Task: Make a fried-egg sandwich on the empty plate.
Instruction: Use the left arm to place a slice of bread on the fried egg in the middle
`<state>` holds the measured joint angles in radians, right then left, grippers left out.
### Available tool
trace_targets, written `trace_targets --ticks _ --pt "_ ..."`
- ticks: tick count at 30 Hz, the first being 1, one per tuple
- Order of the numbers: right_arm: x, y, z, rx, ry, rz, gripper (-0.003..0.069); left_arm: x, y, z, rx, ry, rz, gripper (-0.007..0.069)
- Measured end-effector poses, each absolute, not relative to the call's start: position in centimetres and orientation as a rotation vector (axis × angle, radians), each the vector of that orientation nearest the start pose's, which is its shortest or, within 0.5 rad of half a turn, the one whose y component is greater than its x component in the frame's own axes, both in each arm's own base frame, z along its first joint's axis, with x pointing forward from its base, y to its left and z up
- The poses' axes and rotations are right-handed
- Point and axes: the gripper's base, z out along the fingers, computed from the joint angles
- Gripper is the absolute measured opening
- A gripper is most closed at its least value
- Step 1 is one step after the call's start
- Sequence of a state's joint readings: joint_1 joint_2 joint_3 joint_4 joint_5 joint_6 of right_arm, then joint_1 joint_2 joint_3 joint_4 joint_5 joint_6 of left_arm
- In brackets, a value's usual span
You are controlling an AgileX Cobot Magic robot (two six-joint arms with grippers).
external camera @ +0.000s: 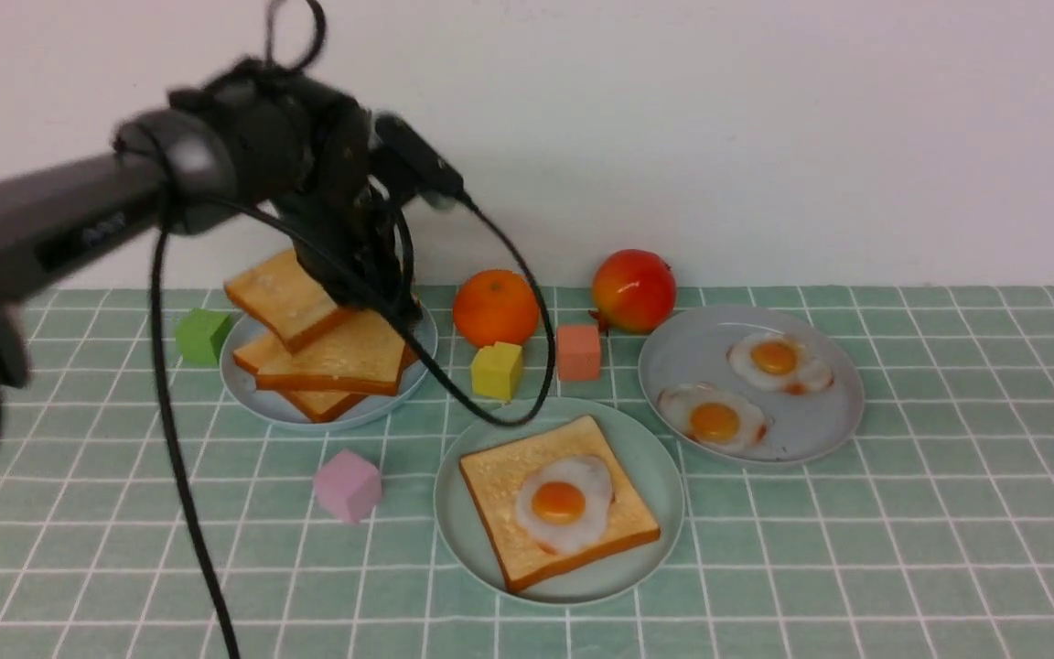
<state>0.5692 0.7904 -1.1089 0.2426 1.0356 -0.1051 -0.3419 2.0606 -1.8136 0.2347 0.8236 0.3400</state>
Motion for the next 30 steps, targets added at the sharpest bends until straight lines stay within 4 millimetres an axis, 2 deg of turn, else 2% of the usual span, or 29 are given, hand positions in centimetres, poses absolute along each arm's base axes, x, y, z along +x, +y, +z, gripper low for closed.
trace_targets --ticks 2,4,6,7,8,9,11,16,19,23,30 --pt "9.4 8.1 41.8 -0.72 2.109 0.543 0.0006 43.2 -14.2 29.1 0.919 2.333 0.261 0.0067" --pt "9.4 8.1 41.8 -0.722 2.112 0.533 0.0006 42.3 -14.4 30.2 0.903 2.329 0.254 0.0067" --pt "9.3 7.9 41.7 -0.728 2.12 0.512 0.0006 39.6 -15.8 31.7 0.921 2.316 0.224 0.0067" --pt "9.2 7.8 41.7 -0.729 2.122 0.508 0.0006 39.0 -16.4 31.8 0.937 2.31 0.214 0.0067" --pt "9.1 7.6 41.7 -0.732 2.122 0.497 0.0006 37.9 -17.2 31.7 0.969 2.31 0.201 0.0067" --pt "8.7 7.2 41.8 -0.735 2.117 0.473 0.0006 35.2 -19.5 31.0 1.068 2.302 0.165 0.0067" --pt "8.1 6.6 41.9 -0.724 2.105 0.446 0.0006 33.0 -21.6 29.6 1.173 2.303 0.138 0.0067" --pt "6.5 4.6 42.2 -0.655 2.088 0.364 0.0006 29.2 -25.9 25.7 1.386 2.258 0.087 0.0067" --pt "5.6 3.8 42.3 -0.629 2.071 0.345 0.0006 28.6 -27.3 24.7 1.439 2.218 0.08 0.0067" --pt "4.7 3.2 42.0 -0.612 2.053 0.348 0.0006 28.9 -28.4 23.5 1.467 2.165 0.074 0.0067" --pt "4.5 3.0 41.4 -0.605 2.063 0.353 0.0007 29.5 -29.0 21.0 1.515 2.171 0.093 0.0067"
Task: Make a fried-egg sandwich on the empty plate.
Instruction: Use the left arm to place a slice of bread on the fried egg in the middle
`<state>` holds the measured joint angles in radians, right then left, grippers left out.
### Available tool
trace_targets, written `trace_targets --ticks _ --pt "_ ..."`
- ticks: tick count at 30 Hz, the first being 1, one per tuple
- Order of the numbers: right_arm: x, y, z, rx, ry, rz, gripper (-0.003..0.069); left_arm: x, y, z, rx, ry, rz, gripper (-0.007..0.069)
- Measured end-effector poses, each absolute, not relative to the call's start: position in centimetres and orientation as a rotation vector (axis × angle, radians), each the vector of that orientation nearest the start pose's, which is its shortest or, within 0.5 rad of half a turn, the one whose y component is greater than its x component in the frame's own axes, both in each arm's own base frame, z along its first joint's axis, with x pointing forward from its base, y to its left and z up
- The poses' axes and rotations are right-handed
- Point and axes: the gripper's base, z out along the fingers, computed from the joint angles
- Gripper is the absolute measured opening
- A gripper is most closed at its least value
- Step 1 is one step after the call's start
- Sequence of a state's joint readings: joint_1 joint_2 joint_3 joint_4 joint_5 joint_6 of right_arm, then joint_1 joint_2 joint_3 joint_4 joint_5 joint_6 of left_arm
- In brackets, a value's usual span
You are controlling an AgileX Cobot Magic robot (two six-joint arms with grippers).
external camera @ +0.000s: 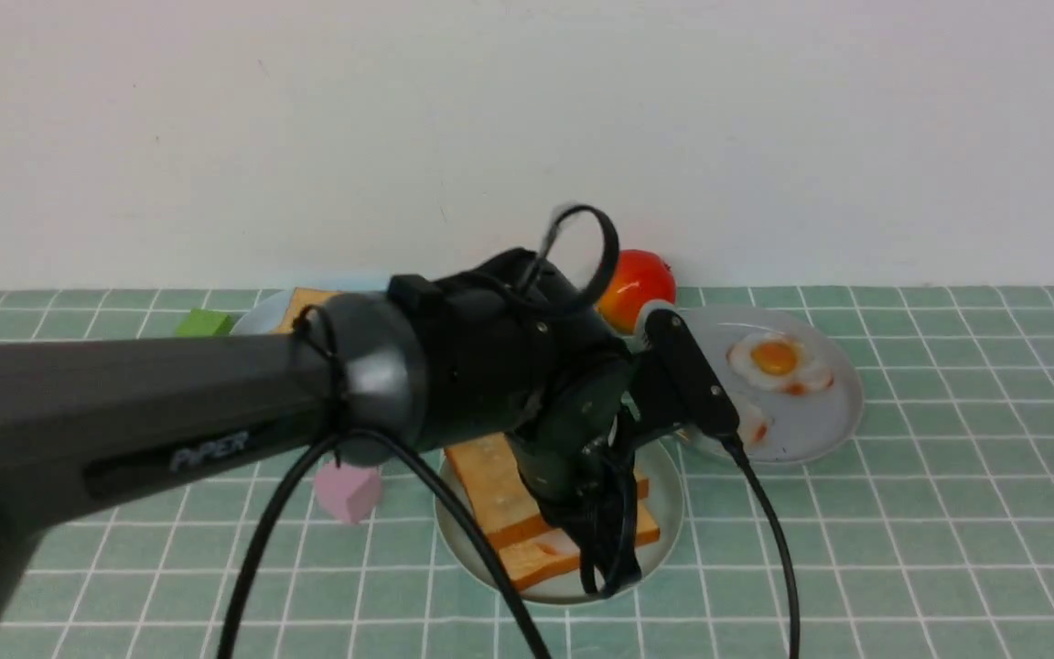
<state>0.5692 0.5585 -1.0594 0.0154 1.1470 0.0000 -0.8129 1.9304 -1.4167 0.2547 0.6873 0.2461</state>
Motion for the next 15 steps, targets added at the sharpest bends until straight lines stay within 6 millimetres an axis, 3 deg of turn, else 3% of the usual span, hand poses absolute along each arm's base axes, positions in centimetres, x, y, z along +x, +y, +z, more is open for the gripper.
trace_targets --ticks 7,15 --pt "4.5 3.1 41.5 -0.605 2.061 0.362 0.0006 30.0 -29.7 19.3 1.533 2.149 0.081 0.0067" --pt "4.4 3.2 41.5 -0.606 2.06 0.378 0.0005 30.1 -29.8 19.3 1.527 2.136 0.073 0.0067"
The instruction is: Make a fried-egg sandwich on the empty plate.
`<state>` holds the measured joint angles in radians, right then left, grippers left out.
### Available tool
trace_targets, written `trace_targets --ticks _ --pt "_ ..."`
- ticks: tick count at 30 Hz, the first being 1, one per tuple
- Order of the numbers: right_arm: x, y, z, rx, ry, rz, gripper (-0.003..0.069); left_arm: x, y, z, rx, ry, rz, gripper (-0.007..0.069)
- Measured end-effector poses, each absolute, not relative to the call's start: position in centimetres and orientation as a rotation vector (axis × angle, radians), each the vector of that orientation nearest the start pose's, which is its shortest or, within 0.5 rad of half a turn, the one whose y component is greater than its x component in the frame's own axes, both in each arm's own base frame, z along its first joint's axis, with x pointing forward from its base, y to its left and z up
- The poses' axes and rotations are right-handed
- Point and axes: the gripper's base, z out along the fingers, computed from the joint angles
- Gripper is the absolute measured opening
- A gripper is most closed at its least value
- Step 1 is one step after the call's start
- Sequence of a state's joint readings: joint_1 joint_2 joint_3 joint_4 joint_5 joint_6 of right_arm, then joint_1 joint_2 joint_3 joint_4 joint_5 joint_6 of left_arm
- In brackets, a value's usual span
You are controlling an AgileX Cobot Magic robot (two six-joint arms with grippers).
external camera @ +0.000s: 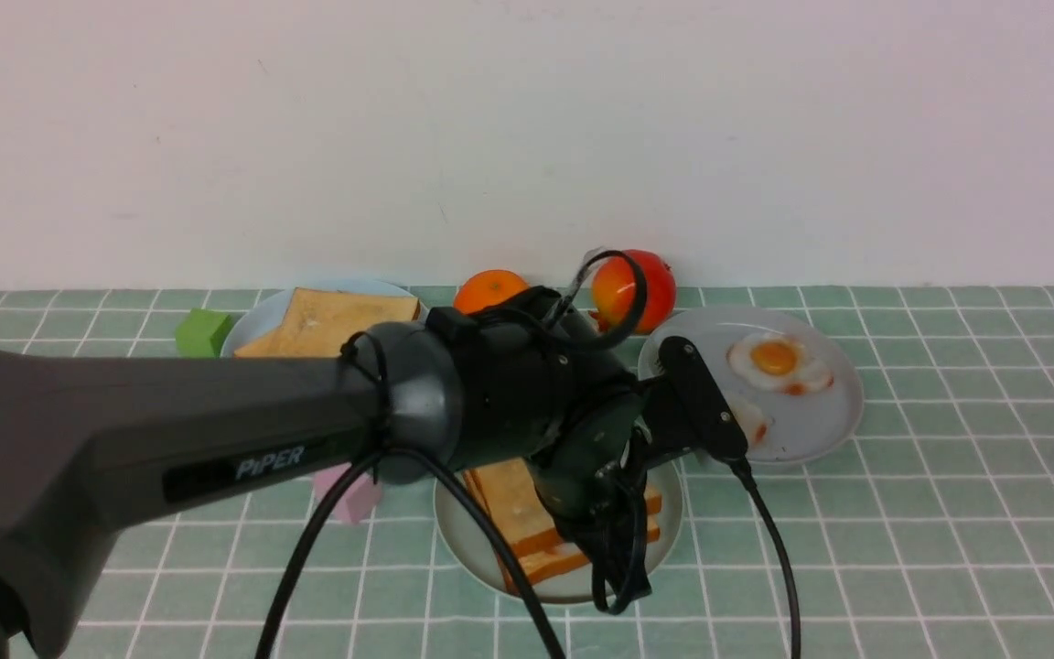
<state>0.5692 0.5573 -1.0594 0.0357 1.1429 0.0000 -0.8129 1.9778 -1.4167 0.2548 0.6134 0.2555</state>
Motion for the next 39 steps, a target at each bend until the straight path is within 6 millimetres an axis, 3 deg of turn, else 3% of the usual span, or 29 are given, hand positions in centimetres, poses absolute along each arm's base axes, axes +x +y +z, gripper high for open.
trace_targets --ticks 5,17,24,29,31,32,33,35,37,38,39 --pt "4.4 3.3 41.5 -0.608 2.061 0.394 0.0005 30.0 -29.8 19.3 1.525 2.142 0.069 0.0069" --pt "3.9 3.4 41.5 -0.614 2.061 0.448 0.0005 30.0 -29.8 19.3 1.461 2.187 0.045 0.0319" --pt "3.8 3.4 41.5 -0.616 2.067 0.453 0.0005 29.9 -29.7 19.6 1.439 2.201 0.042 0.034" --pt "3.8 3.4 41.5 -0.616 2.068 0.452 0.0005 29.4 -29.3 21.5 1.37 2.235 -0.002 0.0341" --pt "3.7 3.4 41.5 -0.617 2.068 0.452 0.0005 28.4 -28.9 24.5 1.287 2.219 -0.05 0.0334" --pt "3.7 3.3 41.5 -0.617 2.067 0.453 0.0005 28.3 -28.8 24.9 1.283 2.213 -0.053 0.0334" --pt "3.6 3.3 41.5 -0.615 2.061 0.453 0.0005 26.9 -28.4 28.3 1.224 2.157 -0.102 0.0313" --pt "3.4 3.1 41.5 -0.613 2.054 0.451 0.0005 24.6 -27.3 33.0 1.142 2.072 -0.182 0.0264" --pt "3.2 3.0 41.5 -0.612 2.049 0.448 0.0005 22.7 -26.0 36.5 1.066 2.011 -0.256 0.0214" --pt "3.0 2.8 41.5 -0.611 2.046 0.442 0.0003 20.6 -24.1 39.5 0.993 1.948 -0.335 0.0155" --pt "3.0 2.8 41.5 -0.611 2.047 0.441 0.0003 20.3 -23.8 39.8 0.983 1.941 -0.345 0.0146"
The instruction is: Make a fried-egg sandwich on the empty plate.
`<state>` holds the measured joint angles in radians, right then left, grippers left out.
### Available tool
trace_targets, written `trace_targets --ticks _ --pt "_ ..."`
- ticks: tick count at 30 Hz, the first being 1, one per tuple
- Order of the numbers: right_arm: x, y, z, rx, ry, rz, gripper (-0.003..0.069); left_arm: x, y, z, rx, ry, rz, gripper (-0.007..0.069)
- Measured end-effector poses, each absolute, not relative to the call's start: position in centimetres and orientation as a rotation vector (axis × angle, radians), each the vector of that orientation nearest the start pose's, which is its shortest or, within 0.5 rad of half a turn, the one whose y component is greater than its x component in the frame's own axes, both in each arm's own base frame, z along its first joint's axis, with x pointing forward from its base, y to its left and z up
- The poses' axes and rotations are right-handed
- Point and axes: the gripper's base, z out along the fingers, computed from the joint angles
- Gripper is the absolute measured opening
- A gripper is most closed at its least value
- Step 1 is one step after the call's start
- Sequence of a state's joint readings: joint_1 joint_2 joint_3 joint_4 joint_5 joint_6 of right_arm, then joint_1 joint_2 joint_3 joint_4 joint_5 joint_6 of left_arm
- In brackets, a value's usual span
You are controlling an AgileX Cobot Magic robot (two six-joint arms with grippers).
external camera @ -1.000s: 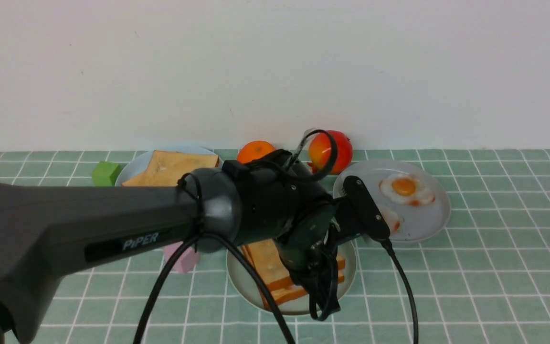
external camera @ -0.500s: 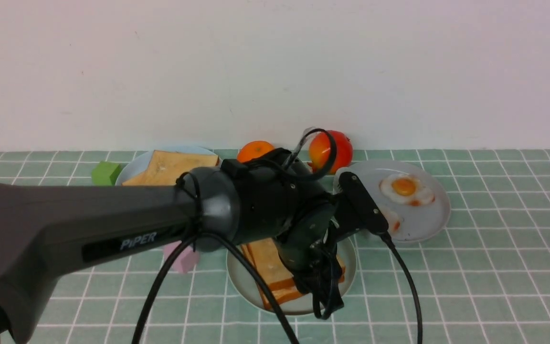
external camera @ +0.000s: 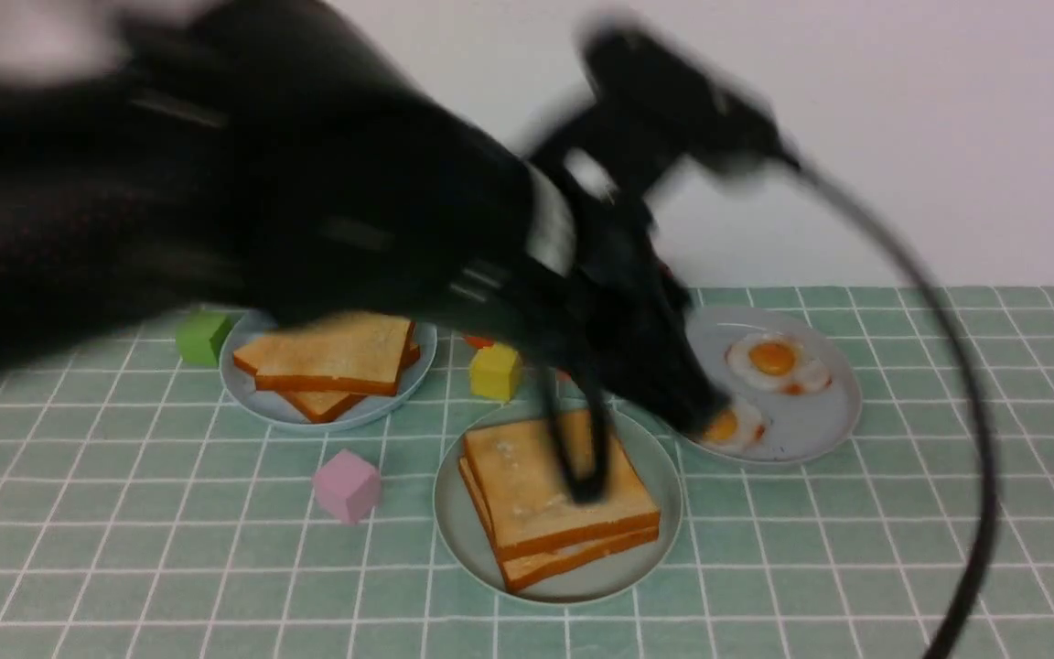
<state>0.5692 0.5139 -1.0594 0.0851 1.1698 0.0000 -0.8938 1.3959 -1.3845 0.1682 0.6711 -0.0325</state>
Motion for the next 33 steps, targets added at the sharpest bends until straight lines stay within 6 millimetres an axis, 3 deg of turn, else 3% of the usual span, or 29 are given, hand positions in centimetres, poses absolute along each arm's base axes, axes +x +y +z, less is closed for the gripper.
trace_targets --ticks 1,3,4,5,8,9,10,11,12,13,14,19,33 --pt "2.8 2.6 41.5 -0.61 2.043 0.436 0.0003 18.6 -21.8 41.7 0.916 1.891 -0.409 0.0091" --pt "2.3 2.1 41.4 -0.594 2.032 0.43 0.0003 15.0 -17.7 43.1 0.827 1.799 -0.506 -0.0008" --pt "2.2 2.1 41.4 -0.592 2.033 0.429 0.0003 14.8 -17.4 43.2 0.818 1.784 -0.517 -0.0013" --pt "1.9 1.7 41.1 -0.571 2.028 0.429 0.0003 12.8 -15.2 42.7 0.778 1.732 -0.57 -0.0013" --pt "1.3 1.0 39.8 -0.515 2.024 0.41 0.0003 9.2 -11.1 39.6 0.701 1.62 -0.675 -0.0013" --pt "1.3 0.9 39.7 -0.511 2.025 0.406 0.0003 8.8 -10.6 38.9 0.696 1.613 -0.681 -0.0013" --pt "1.1 0.5 38.6 -0.468 2.027 0.4 0.0003 7.3 -8.8 36.8 0.65 1.524 -0.732 -0.0013" --pt "1.2 0.5 38.4 -0.468 2.029 0.395 0.0003 7.1 -8.7 36.5 0.646 1.513 -0.736 -0.0013" --pt "1.0 0.3 37.5 -0.42 2.018 0.407 0.0003 6.0 -7.3 33.8 0.616 1.443 -0.77 -0.0013" --pt "1.1 0.3 37.2 -0.415 2.018 0.408 0.0003 5.6 -7.0 33.8 0.602 1.41 -0.782 -0.0013" --pt "1.0 0.2 36.4 -0.371 1.995 0.433 0.0003 4.8 -5.9 31.9 0.576 1.353 -0.808 -0.0013" --pt "1.7 0.7 34.8 -0.324 1.897 0.488 0.0003 3.4 -4.2 28.7 0.527 1.3 -0.856 -0.0013" --pt "3.6 2.0 32.0 -0.293 1.843 0.538 0.0011 3.3 -4.0 27.2 0.589 1.389 -0.798 -0.0013"
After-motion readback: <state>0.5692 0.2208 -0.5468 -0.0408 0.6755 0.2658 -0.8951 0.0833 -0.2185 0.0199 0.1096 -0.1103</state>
